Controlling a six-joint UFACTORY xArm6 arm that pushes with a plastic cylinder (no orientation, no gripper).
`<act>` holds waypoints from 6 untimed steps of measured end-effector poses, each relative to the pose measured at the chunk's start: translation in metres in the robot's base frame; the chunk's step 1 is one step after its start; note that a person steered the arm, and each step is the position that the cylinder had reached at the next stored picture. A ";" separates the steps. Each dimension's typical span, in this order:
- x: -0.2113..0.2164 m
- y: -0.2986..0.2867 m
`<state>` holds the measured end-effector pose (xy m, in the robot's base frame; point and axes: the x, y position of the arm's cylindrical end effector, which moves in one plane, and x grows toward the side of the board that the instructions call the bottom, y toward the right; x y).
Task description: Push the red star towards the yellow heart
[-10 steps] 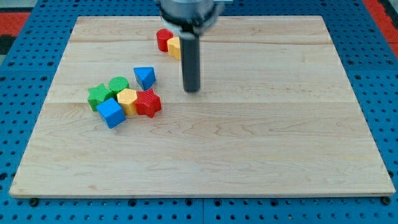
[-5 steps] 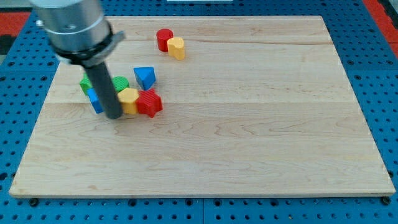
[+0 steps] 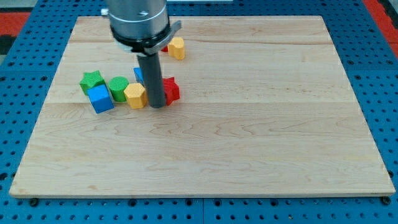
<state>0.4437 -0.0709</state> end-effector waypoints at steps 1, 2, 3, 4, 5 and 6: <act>-0.019 0.026; -0.052 0.032; -0.070 0.032; -0.035 0.038; 0.051 0.021; 0.059 -0.065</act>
<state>0.5031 -0.1357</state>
